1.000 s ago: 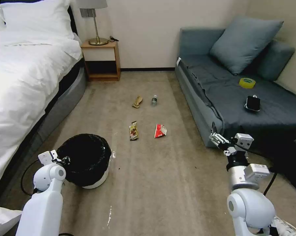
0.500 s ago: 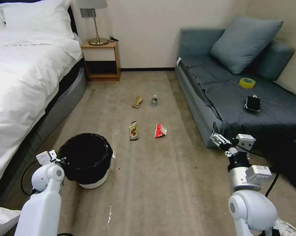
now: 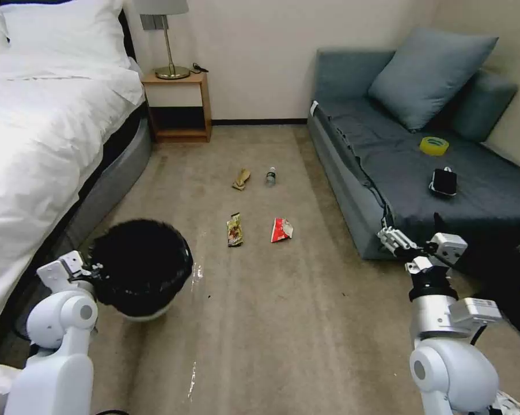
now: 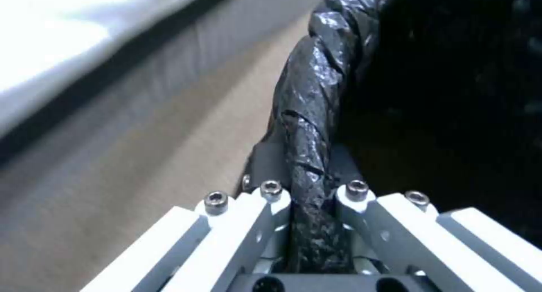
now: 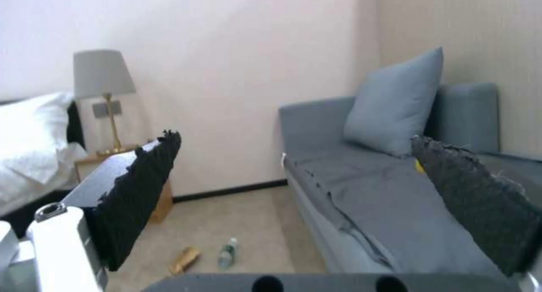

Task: Pick up the trash bin, then pick up the garbage on the floor and place it into the trash bin.

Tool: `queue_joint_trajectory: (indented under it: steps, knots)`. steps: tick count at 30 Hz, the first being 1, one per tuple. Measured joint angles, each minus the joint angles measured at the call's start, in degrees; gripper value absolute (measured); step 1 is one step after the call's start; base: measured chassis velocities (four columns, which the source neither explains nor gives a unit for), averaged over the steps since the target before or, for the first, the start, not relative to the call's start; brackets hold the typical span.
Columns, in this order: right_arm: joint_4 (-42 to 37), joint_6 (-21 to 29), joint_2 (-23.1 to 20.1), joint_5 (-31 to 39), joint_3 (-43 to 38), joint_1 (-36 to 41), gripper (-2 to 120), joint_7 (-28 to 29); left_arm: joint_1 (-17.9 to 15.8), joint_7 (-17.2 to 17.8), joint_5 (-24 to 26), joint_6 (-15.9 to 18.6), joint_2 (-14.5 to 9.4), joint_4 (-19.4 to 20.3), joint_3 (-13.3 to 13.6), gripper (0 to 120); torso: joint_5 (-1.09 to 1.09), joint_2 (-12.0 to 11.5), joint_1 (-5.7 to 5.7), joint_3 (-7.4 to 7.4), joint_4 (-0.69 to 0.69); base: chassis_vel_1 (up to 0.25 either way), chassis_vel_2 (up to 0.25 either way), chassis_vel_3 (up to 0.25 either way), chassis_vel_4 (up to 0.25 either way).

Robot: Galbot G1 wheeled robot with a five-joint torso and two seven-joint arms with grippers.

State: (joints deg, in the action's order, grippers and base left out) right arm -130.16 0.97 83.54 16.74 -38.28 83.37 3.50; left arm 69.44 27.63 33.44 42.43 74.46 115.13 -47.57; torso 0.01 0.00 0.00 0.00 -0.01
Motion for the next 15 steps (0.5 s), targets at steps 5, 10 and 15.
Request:
queue_joint_trajectory:
  steps: [5, 10, 15]
  knots:
    - [0.00, -1.82, -0.17, 0.75, -0.02, 0.29, 100, -0.31, 3.06, -0.92, -3.44, -0.04, 1.27, 3.52, -0.12, 4, -0.01, 0.00, 0.00, 0.00, 0.00, 0.000, 0.000, 0.000, 0.000]
    - [0.26, -2.56, -0.41, 1.79, -0.08, 0.34, 100, -1.35, 5.06, -1.51, -4.75, -0.10, 2.73, 5.01, -0.17, 4, -0.01, 0.00, 0.00, 0.00, 0.01, 0.000, 0.000, 0.000, 0.000]
    - [0.74, -3.25, -0.42, 1.96, -0.08, 0.30, 100, -2.61, 5.18, -1.76, -5.12, -0.18, 3.39, 5.12, -0.23, 4, -0.01, 0.00, 0.00, 0.00, 0.00, 0.000, 0.000, 0.000, 0.000]
